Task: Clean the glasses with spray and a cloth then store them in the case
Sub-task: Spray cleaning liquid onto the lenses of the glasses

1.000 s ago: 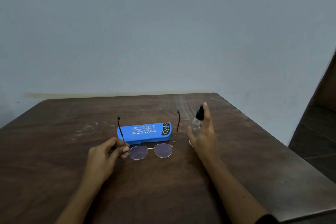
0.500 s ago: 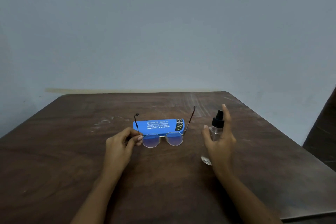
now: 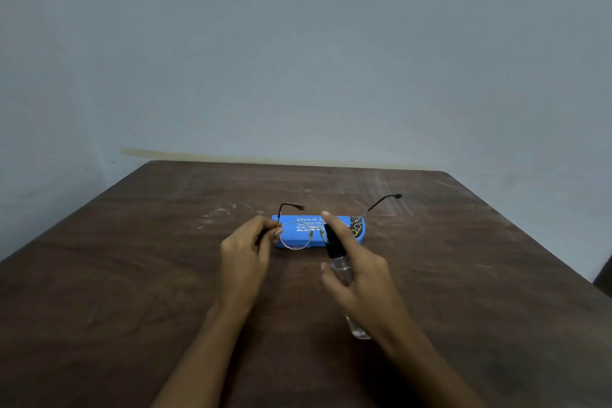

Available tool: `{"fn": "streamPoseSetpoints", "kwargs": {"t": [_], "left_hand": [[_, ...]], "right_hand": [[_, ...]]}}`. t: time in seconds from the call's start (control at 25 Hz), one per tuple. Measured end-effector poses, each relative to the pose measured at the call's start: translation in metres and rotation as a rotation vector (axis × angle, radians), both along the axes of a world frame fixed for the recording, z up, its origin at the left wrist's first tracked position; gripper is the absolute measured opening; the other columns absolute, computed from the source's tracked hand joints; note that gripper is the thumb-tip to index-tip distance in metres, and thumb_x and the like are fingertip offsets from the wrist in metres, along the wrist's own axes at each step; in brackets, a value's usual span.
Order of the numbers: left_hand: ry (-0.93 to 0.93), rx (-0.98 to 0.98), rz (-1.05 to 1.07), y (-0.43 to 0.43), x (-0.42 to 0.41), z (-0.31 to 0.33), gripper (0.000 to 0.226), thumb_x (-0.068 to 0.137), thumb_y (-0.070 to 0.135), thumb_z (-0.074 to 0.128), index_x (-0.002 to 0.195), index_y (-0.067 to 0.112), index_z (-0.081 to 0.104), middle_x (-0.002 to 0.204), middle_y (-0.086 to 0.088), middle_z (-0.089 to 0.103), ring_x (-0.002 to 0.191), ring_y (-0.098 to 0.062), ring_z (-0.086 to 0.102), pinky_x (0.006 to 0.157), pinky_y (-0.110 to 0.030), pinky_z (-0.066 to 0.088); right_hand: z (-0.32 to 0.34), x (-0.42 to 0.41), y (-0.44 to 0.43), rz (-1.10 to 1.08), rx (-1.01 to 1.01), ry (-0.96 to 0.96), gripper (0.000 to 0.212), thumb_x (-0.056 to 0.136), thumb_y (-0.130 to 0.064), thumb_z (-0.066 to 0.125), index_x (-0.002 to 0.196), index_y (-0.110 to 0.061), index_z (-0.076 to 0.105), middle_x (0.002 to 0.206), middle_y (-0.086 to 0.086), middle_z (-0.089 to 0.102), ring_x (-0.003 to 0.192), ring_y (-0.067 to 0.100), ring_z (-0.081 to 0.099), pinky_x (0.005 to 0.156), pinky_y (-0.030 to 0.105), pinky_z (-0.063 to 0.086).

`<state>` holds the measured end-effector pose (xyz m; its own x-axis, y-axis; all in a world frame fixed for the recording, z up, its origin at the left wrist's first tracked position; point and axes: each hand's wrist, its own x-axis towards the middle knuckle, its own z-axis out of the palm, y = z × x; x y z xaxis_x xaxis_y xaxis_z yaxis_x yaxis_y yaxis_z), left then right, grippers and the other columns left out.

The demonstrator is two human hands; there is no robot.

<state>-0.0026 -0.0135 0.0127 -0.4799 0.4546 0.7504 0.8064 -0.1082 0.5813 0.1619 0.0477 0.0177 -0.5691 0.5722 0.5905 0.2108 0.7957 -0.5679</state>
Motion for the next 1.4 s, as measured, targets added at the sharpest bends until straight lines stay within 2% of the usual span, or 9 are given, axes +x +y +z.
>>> {"fn": "streamPoseSetpoints", "kwargs": {"t": [0.08,0.16,0.36,0.64,0.8,0.96,1.04,1.16,1.4], "left_hand": [[0.0,-0.003,0.004,0.0,-0.002,0.0,0.012,0.075,-0.004,0.066,0.071,0.008,0.064,0.067,0.005,0.064,0.072,-0.006,0.057,0.061,-0.003,0.038],[-0.006,-0.001,0.006,0.001,-0.004,0.0,0.015,0.075,-0.006,0.065,0.072,0.009,0.064,0.069,0.009,0.063,0.072,-0.004,0.057,0.062,-0.001,0.038],[-0.018,0.009,0.014,0.002,-0.006,0.0,0.017,0.074,-0.008,0.063,0.072,0.008,0.064,0.069,0.01,0.062,0.073,0.0,0.057,0.062,0.0,0.038],[-0.03,0.021,0.035,0.004,-0.008,0.001,0.013,0.075,-0.004,0.065,0.072,0.009,0.064,0.068,0.009,0.062,0.073,-0.004,0.058,0.06,-0.001,0.038],[-0.019,0.016,0.047,0.004,-0.009,0.001,0.016,0.074,-0.007,0.064,0.073,0.009,0.065,0.068,0.007,0.064,0.073,-0.003,0.057,0.061,-0.001,0.038],[-0.007,0.032,0.059,0.003,-0.009,0.001,0.019,0.073,-0.01,0.063,0.074,0.008,0.066,0.07,0.011,0.061,0.072,0.015,0.055,0.064,0.004,0.036],[-0.021,0.04,0.06,0.003,-0.009,0.001,0.018,0.073,-0.01,0.063,0.074,0.007,0.066,0.07,0.011,0.061,0.072,0.017,0.054,0.064,0.005,0.036],[-0.02,0.038,0.062,0.004,-0.009,0.001,0.015,0.073,-0.009,0.065,0.073,0.006,0.066,0.069,0.011,0.061,0.072,0.018,0.055,0.064,0.005,0.037],[-0.032,0.041,0.063,0.003,-0.011,0.0,0.016,0.074,-0.008,0.064,0.072,0.008,0.065,0.068,0.011,0.063,0.071,0.02,0.055,0.063,0.004,0.036]], "right_hand": [[0.003,-0.015,-0.004,0.006,-0.038,-0.057,0.066,0.075,-0.019,0.056,0.127,-0.051,0.031,0.08,-0.012,0.061,0.065,0.002,0.054,0.063,0.023,0.046],[0.006,-0.026,-0.005,-0.006,-0.064,-0.079,0.063,0.076,-0.018,0.055,0.127,-0.047,0.032,0.085,-0.007,0.063,0.076,0.014,0.059,0.069,0.032,0.05],[0.007,-0.035,-0.003,-0.026,-0.081,-0.08,0.06,0.074,-0.014,0.055,0.125,-0.041,0.037,0.06,-0.017,0.05,0.066,0.011,0.052,0.069,0.033,0.048],[0.009,-0.035,-0.002,-0.013,-0.089,-0.06,0.053,0.072,-0.013,0.057,0.116,-0.039,0.039,0.064,-0.021,0.049,0.071,0.017,0.058,0.068,0.04,0.052],[0.008,-0.034,-0.001,-0.041,-0.095,-0.019,0.056,0.071,-0.011,0.058,0.116,-0.04,0.042,0.062,-0.023,0.05,0.061,0.009,0.051,0.066,0.035,0.05],[0.005,-0.025,0.001,-0.082,-0.14,0.014,0.075,0.072,-0.01,0.059,0.123,-0.059,0.033,0.064,-0.02,0.056,0.053,0.003,0.052,0.058,0.021,0.046],[0.004,-0.019,0.004,-0.114,-0.144,0.039,0.08,0.074,-0.009,0.059,0.123,-0.063,0.026,0.066,-0.017,0.059,0.053,0.002,0.053,0.056,0.017,0.044],[0.003,-0.012,0.01,-0.165,-0.156,0.069,0.075,0.074,-0.008,0.06,0.122,-0.06,0.034,0.067,-0.01,0.058,0.051,0.003,0.05,0.055,0.019,0.043],[0.003,-0.009,0.018,-0.156,-0.163,0.124,0.059,0.071,-0.005,0.062,0.109,-0.046,0.044,0.067,-0.018,0.058,0.051,-0.003,0.053,0.045,0.003,0.036]]}}
